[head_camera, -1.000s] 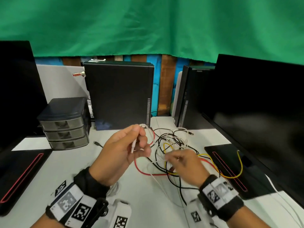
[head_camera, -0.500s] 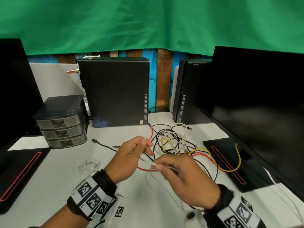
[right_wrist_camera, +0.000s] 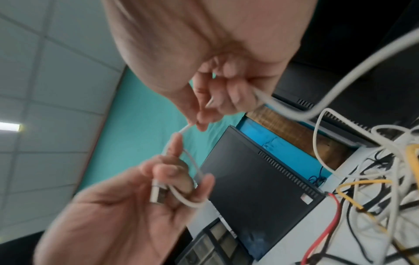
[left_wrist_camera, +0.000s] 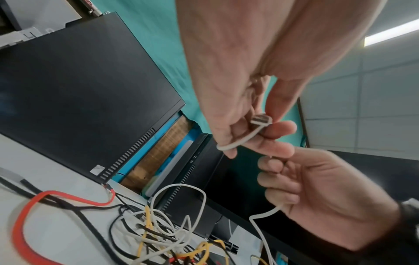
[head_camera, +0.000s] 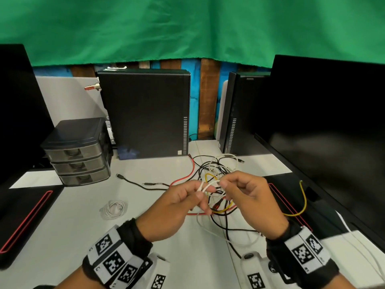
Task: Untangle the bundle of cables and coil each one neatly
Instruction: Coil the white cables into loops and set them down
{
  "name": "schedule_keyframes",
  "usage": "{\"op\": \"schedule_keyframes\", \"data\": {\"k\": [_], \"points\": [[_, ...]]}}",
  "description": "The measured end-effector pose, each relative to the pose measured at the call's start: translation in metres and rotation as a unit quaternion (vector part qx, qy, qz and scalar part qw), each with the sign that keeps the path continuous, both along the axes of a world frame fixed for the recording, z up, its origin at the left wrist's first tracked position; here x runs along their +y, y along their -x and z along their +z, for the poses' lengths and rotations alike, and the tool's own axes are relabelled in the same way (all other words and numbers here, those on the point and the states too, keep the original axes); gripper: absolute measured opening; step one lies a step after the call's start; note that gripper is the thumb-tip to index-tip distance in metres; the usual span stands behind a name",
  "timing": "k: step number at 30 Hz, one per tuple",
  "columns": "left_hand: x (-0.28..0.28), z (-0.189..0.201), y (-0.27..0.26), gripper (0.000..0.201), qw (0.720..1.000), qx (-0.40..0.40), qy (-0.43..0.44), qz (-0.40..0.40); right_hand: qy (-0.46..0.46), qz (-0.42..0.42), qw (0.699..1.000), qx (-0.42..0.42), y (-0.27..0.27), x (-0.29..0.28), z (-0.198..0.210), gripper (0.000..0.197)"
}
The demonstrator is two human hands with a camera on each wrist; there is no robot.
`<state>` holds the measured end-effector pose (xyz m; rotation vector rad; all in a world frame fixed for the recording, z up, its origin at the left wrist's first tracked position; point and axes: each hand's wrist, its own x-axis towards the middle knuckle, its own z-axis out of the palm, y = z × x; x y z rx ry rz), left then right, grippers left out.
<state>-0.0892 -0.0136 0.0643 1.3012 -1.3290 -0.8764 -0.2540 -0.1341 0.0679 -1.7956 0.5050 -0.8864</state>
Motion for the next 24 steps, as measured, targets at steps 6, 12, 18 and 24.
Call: {"op": "schedule_keyframes", "data": {"k": [6, 12, 18, 24], "points": [[-0.003, 0.0, -0.011, 0.029, 0.977, 0.167, 0.007, 0.129, -0.008, 0.078, 0.985, 0.156, -0.001, 0.011, 0.0, 0.016], [0.003, 0.007, -0.006, 0.035, 0.979, 0.186, -0.082, -0.006, 0.165, 0.018, 0.978, 0.127, -0.005, 0.015, -0.014, 0.055], [0.008, 0.016, -0.005, 0.028, 0.971, 0.204, -0.092, -0.087, 0.086, 0.061, 0.994, -0.028, -0.012, 0.011, -0.018, 0.024], [0.002, 0.026, -0.005, 0.029, 0.961, 0.263, 0.051, 0.069, 0.021, 0.089, 0.991, 0.099, -0.017, 0.024, -0.04, 0.03]]}}
